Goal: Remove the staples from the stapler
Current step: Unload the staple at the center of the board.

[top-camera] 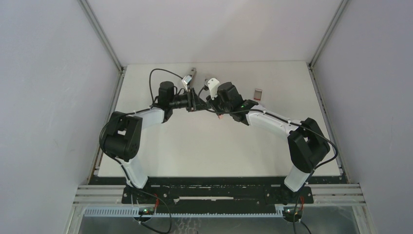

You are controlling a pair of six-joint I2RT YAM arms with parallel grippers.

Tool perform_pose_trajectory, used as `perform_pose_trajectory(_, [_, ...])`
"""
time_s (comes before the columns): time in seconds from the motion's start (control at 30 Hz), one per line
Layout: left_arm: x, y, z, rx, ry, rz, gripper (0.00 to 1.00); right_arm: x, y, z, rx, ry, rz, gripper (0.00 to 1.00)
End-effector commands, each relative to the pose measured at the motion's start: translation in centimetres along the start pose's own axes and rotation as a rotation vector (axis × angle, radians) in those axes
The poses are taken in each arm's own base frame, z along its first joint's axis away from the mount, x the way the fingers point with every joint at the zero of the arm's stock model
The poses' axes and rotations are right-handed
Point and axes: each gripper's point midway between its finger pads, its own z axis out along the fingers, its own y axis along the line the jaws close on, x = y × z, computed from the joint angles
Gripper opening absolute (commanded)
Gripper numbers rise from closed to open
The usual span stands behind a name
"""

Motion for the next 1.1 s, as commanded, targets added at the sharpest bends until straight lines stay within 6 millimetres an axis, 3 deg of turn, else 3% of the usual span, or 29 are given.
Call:
perform_pose_trajectory(0.0, [-1.01, -0.99, 0.17, 0.033, -0.021, 0.039, 0.41, -3.34, 0.12, -0.61, -0.005, -0.095, 0.02, 0.17])
perform_pose_trajectory(0.53, [-1.05, -0.71, 0.21, 0.025, -0.025, 0.031, 0.29, -3.39, 0.16, -0.71, -0.011, -0.096, 0.021, 0.17])
perform_pose_trajectory(1.07, [-1.45, -0.31, -0.51, 0.011, -0.044, 0.026, 0.28, -3.15, -0.11, -0.56, -0.007, -0.089, 0.018, 0.16])
